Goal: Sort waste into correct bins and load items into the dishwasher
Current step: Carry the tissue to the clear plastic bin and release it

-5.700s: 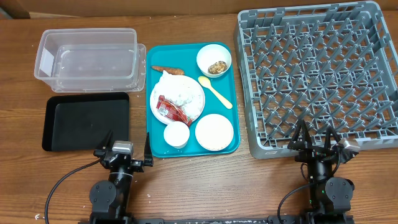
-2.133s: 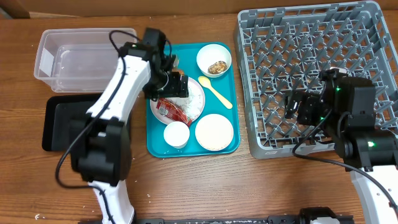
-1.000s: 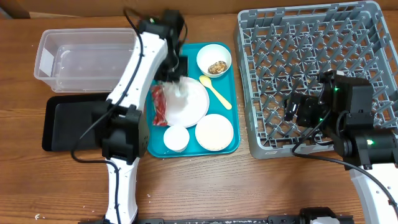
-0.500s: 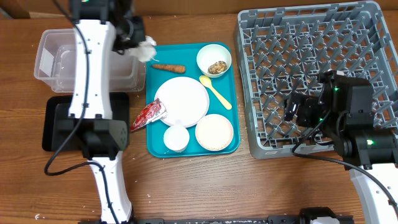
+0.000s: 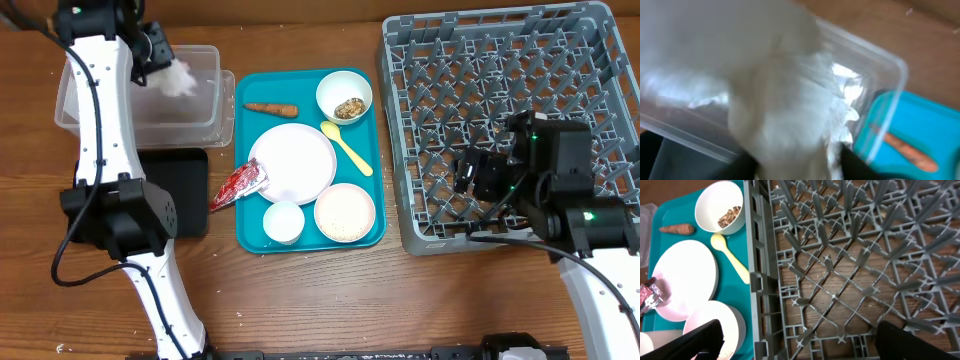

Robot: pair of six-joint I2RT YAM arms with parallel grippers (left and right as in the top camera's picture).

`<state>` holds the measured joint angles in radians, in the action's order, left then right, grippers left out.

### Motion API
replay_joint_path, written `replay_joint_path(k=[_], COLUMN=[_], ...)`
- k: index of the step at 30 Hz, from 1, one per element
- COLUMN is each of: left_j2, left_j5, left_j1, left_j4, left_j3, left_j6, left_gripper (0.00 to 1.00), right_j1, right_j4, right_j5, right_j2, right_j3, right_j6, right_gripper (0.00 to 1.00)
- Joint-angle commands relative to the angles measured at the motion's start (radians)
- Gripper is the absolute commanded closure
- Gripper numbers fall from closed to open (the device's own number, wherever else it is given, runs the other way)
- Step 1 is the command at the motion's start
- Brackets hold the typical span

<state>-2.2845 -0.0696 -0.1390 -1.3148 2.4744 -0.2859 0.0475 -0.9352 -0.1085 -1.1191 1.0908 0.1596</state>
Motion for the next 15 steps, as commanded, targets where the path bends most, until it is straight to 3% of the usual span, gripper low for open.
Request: replay_joint_path(k=[1,6,11,13,15], left_j2=[0.014,0.032,0.061,0.077,0.115], left_j5=[-0.041,0.064,0.237,0.277,0.293], left_j1=[-0.002,0.002,0.018,0.035,0.061], left_j4=[0.029,-0.059,-0.283,-0.376,-0.375], left_j3=[-0.072,0.06,0.236,0.264,0.223], left_j6=[0.026,0.116,0.209,0.229,0.223], left_gripper=[0.0,0.0,0.0,0.0,0.0], right_j1=[0.004,0.004,0.004,0.004,0.004], right_j4=[0.006,0.017,0.014,0.013,0.014], right_j5=[-0.037,-0.051,-0.05,-0.051,-0.051], right_j2=[-0.018,-0.018,-0.018,-0.018,-0.018], right_j3=[0.03,0.031,0.031,0.031,0.031], right_j6=[-0.003,-0.004,-0.004,-0.004,-0.003], right_gripper=[0.01,0.01,0.0,0.0,0.0])
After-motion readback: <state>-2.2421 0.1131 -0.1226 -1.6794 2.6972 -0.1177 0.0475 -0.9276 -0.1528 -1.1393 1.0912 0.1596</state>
